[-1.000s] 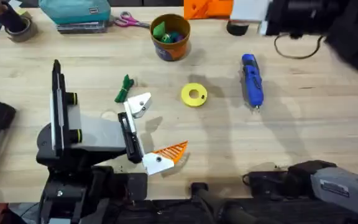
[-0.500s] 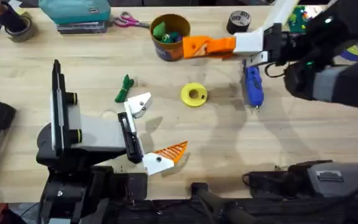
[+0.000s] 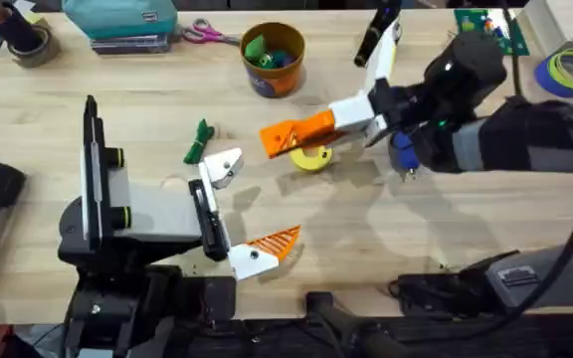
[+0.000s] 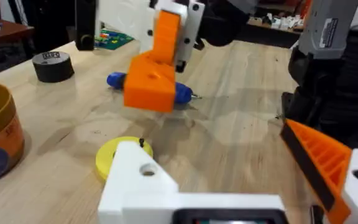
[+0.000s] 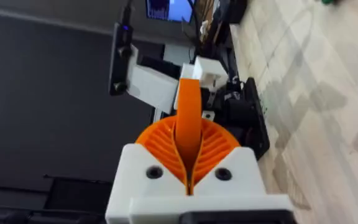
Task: Pick up the gripper from the table and insert it into the empty holder that is missing its gripper. Then pick up a screw, insert it into the mounting hole, and use the screwdriver to tighten it. Finally, clean up the table by picking up the vegetable and placing it into the bucket.
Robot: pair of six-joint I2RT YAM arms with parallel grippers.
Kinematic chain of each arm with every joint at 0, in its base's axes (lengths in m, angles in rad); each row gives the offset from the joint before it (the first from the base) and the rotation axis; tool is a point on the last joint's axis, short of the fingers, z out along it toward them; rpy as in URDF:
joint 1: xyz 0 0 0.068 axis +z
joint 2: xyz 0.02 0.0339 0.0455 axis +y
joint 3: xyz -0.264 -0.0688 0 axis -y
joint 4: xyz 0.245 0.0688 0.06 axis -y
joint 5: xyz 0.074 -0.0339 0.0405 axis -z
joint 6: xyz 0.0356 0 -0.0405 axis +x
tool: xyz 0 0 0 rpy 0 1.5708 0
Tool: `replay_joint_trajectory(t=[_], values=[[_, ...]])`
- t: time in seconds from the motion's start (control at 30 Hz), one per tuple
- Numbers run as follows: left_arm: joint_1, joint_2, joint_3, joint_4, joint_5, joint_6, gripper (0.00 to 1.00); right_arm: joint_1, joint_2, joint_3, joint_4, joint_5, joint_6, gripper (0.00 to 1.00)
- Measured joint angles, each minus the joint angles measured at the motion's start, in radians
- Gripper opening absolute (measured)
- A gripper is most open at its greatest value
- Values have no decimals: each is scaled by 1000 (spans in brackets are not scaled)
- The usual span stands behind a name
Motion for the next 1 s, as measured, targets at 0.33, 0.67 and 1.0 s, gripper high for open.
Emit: replay_joint_trajectory(t=[0.33,0.67,1.0], values=[[0,0,0,0,0,0,986,55,0,-122,46,54,-7,8],[0,0,0,0,0,0,986,111,0,-124,84,125,-36,8],[0,0,0,0,0,0,986,112,-54,-214,139,191,-34,8]])
